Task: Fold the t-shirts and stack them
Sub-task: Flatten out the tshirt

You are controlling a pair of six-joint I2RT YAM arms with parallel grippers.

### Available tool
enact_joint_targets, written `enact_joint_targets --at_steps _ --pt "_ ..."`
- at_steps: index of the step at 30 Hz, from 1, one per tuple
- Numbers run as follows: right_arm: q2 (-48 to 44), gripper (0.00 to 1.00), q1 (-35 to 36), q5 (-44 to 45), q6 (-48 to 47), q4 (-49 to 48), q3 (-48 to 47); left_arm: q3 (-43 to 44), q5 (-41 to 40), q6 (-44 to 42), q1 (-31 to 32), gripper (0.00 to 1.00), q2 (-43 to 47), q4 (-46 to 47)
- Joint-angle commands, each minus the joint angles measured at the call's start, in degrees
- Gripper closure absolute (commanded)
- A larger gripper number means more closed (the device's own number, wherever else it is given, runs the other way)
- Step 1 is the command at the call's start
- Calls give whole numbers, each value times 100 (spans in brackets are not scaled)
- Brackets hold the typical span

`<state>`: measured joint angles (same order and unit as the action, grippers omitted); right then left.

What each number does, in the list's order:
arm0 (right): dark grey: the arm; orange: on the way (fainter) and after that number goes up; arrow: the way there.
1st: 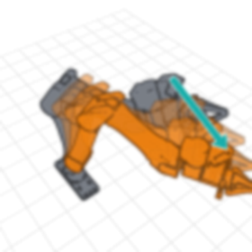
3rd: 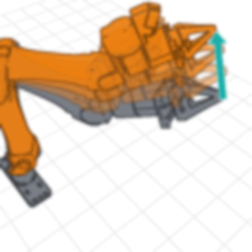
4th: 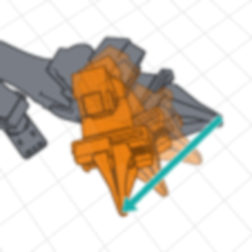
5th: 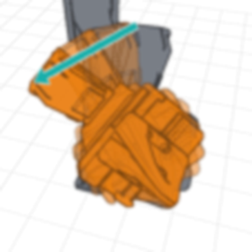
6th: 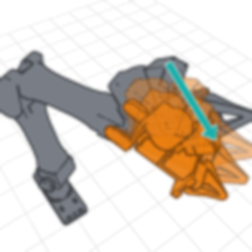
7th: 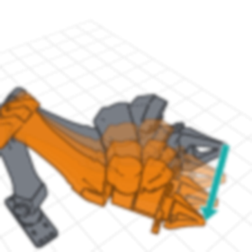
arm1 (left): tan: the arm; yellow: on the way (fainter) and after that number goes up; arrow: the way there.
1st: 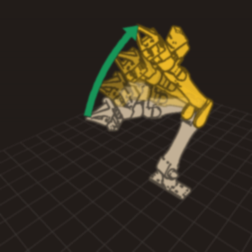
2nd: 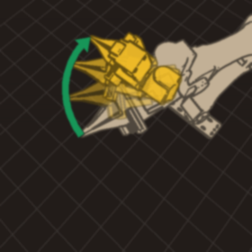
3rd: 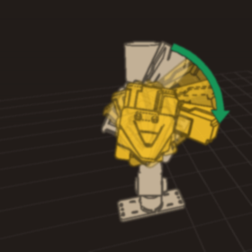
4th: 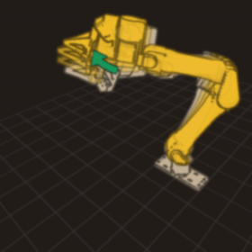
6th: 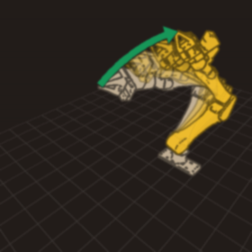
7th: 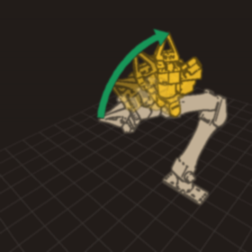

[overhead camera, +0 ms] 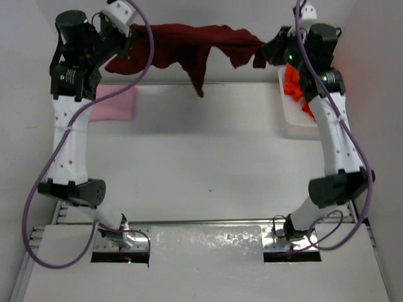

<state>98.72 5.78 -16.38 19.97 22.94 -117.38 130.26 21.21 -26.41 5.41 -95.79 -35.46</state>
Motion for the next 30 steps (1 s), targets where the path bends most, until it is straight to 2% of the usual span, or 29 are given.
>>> enact_joint_targets --at_steps 1,3,4,5,6,7,8,9,10,11,12,14,18,20,22,23,24,25,26,27,28,30 --pt "-964 100 72 -348 -19 -307 1615 -891 295 -1081 -66 100 444 -1093" --pt "-1458 100 90 -270 -176 -465 2365 -1796 348 -1566 -66 100 857 -1679" --pt "-1939 100 107 -243 -221 -535 3196 -2098 392 -2282 -49 100 947 -1962" --pt "-2170 100 99 -208 -300 -580 3587 -2379 366 -2585 21 95 1044 -2243" --pt "-2373 100 107 -199 -300 -702 4017 -3026 314 -2849 56 80 1236 -2629" --pt "-2575 100 107 -199 -292 -755 4805 -3363 226 -3165 135 75 1316 -2824" --pt "-2899 100 107 -164 -300 -782 5143 -3662 -123 -3542 362 71 1413 -2956" --pt "-3041 100 99 -137 -266 -808 5738 -4222 -309 -3598 451 64 1553 -2949" --pt "-3147 100 99 -111 -239 -809 5979 -4463 -467 -3625 522 62 1580 -2871" --pt "-3287 100 99 -93 -161 -826 6155 -4648 -800 -3538 514 60 1581 -2713" --pt "-3315 100 99 -154 -81 -913 6392 -4989 -1160 -3102 418 57 1555 -2050" --pt "-3228 100 99 -259 77 -993 6465 -5063 -1094 -2819 200 53 1371 -1501" --pt "-3104 100 99 -50 -27 -853 6526 -4159 -461 -2036 -145 53 310 -2096" --pt "-3130 100 99 -58 -54 -879 6754 -4253 -286 -1430 -145 52 79 -2096" --pt "-3166 100 99 -146 -28 -1001 6983 -4701 135 -1252 -76 42 -98 -2043" --pt "-3183 100 99 -155 16 -1019 7044 -4850 555 -1339 47 33 -98 -2078" --pt "-3183 100 99 -172 33 -1046 7088 -5313 594 -1436 205 23 128 -1974" --pt "-3201 100 99 -181 34 -1055 7150 -5631 481 -1689 458 22 339 -1817" --pt "-3209 100 107 -181 51 -1081 7176 -5965 28 -1779 1148 19 611 -1371" --pt "-3227 100 99 -164 51 -1081 7203 -6594 -220 -1814 1503 16 1058 -1158" --pt "-3253 100 99 -155 51 -1098 7229 -6818 -588 -1789 2090 15 1175 -1043" --pt "-3271 100 99 -111 -1 -1055 7238 -6883 -881 -1474 2271 27 950 -936"
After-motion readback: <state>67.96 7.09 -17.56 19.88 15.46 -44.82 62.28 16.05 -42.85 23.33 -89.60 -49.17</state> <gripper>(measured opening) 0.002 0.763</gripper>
